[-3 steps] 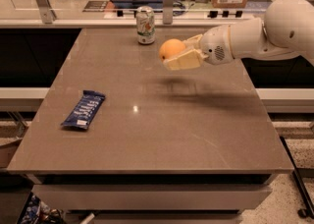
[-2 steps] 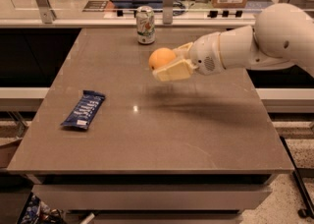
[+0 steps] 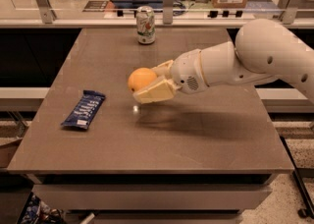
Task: Move orange near rxbar blueberry
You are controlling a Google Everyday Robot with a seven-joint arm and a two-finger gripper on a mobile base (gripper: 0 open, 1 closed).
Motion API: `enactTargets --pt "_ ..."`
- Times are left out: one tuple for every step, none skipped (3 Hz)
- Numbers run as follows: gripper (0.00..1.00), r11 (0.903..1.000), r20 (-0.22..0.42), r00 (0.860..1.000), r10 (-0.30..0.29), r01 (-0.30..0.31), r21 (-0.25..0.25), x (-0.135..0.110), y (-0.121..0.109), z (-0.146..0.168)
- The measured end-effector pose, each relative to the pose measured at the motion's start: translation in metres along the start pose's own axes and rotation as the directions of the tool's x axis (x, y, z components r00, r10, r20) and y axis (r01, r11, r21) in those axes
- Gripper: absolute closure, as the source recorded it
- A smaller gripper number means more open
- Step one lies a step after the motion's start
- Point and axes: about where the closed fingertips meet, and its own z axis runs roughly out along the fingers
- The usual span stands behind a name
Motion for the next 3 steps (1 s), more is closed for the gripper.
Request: enactTargets --pt "1.00 0.9959 -0.005 1.000 -0.027 0.027 -0.086 0.002 0.025 0.014" --pt "1.00 0.9886 -0.045 0.998 -0.041 0.034 -0.147 0.010 0.039 0.028" --pt "1.00 0.9899 -0.128 0.990 -0.052 0.034 -0.137 0.019 0.041 0.043"
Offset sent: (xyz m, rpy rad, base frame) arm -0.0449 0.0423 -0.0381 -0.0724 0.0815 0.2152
